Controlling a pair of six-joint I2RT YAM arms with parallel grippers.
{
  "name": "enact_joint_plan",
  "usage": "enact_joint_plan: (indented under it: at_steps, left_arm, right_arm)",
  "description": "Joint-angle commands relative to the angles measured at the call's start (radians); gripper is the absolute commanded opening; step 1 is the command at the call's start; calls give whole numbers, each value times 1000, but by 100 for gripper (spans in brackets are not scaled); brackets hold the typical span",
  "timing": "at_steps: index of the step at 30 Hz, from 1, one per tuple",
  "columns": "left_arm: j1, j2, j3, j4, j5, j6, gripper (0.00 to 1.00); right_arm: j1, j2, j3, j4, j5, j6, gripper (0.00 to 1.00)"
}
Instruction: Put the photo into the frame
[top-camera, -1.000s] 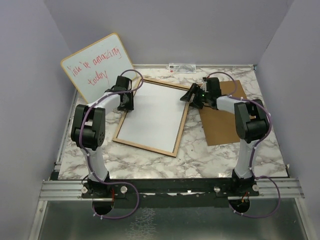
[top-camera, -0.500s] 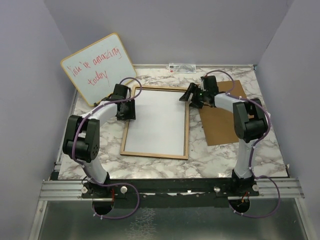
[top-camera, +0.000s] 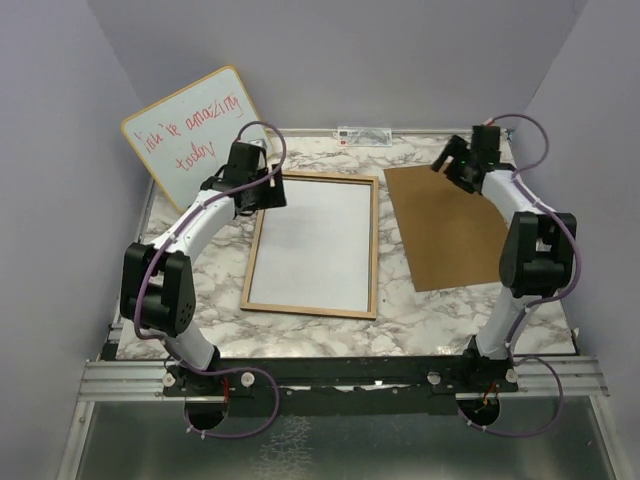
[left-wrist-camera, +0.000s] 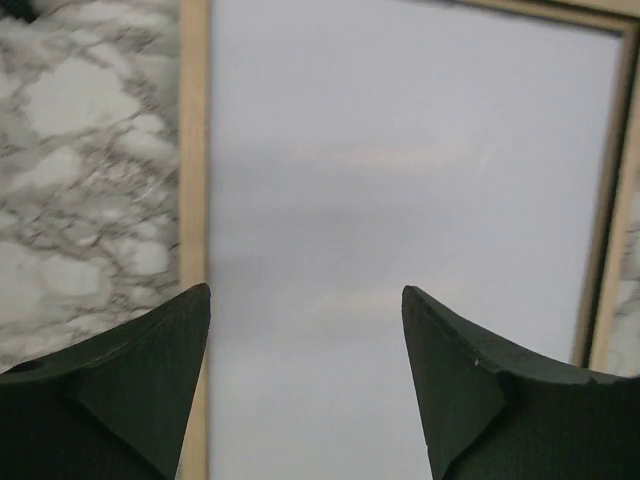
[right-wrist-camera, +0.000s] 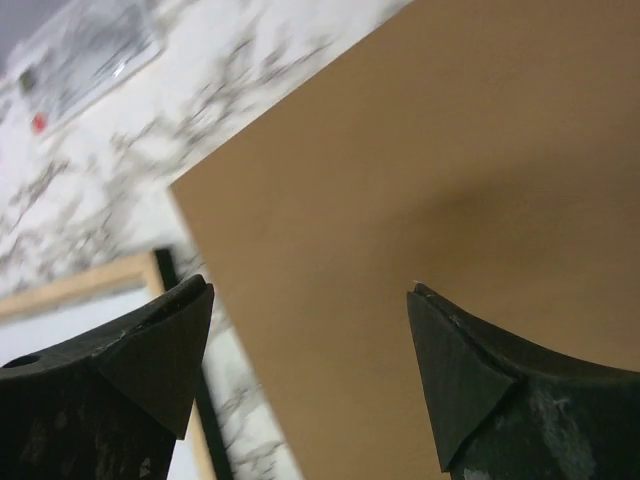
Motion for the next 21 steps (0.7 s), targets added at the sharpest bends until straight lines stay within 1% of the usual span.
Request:
enact_joint_plan:
  at_steps: [1, 4, 7, 9, 12, 15, 21]
  left_arm:
    - [-163, 38, 119, 106, 70, -134, 78]
    - [-273, 110, 180, 186, 65, -251, 78]
    - [-338, 195, 218, 345, 113, -436, 78]
    - [-374, 279, 269, 402, 126, -530, 78]
    - [-420, 418, 390, 389, 140, -576, 78]
    - [-456, 537, 510, 337, 129, -602, 77]
    - [-502, 688, 684, 302, 120, -619, 78]
  right_arm:
    - [-161, 14, 20, -43, 12, -32, 84]
    - [-238, 45, 42, -71, 5, -48, 85]
    - [-303, 77, 56, -102, 18, -61, 86]
    - [-335, 90, 56, -122, 35, -61, 85]
    - [-372, 105, 50, -131, 36, -84, 85]
    - [-397, 131, 55, -148, 31, -113, 85]
    - [-427, 179, 78, -168, 12, -179, 85]
